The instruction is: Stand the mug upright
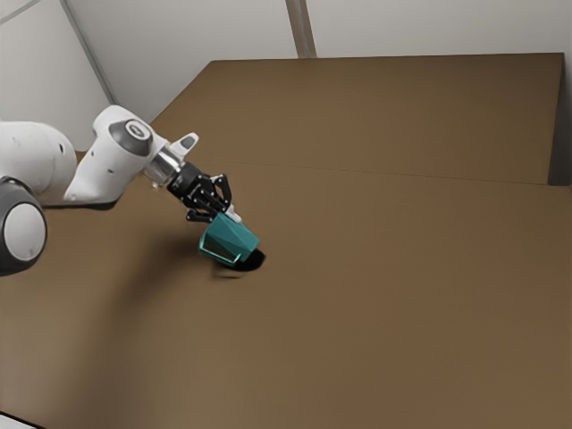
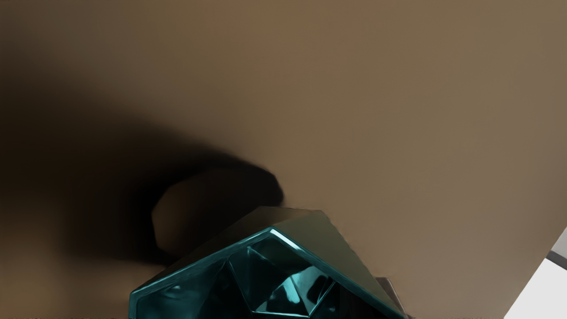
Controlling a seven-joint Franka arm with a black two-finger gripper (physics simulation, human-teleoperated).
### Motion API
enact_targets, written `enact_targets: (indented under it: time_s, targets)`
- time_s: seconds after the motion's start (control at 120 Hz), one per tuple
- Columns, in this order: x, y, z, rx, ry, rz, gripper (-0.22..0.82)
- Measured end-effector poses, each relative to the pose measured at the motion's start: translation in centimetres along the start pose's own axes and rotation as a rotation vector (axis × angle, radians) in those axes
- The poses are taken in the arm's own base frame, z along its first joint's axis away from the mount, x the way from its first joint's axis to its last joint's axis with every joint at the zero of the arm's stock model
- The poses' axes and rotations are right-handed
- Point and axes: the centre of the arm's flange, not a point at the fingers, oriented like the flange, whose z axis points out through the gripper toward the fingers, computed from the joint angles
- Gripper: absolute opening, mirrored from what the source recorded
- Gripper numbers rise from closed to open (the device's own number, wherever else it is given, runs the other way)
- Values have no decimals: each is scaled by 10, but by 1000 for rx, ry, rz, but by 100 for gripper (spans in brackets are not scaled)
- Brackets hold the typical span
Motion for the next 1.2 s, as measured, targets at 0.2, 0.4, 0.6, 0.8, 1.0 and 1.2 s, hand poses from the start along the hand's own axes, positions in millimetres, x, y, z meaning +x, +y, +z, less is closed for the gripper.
enact_targets:
  time_s: [0.2,0.4,0.6,0.8,1.0,1.2]
  targets:
    - [-39,53,-12,252,54,173,-18]
    - [-92,64,7,504,132,298,-18]
    - [-115,60,17,593,247,366,-18]
    - [-130,59,25,598,298,357,-18]
    - [-136,59,40,594,304,330,-18]
    - [-131,53,57,593,293,294,-18]
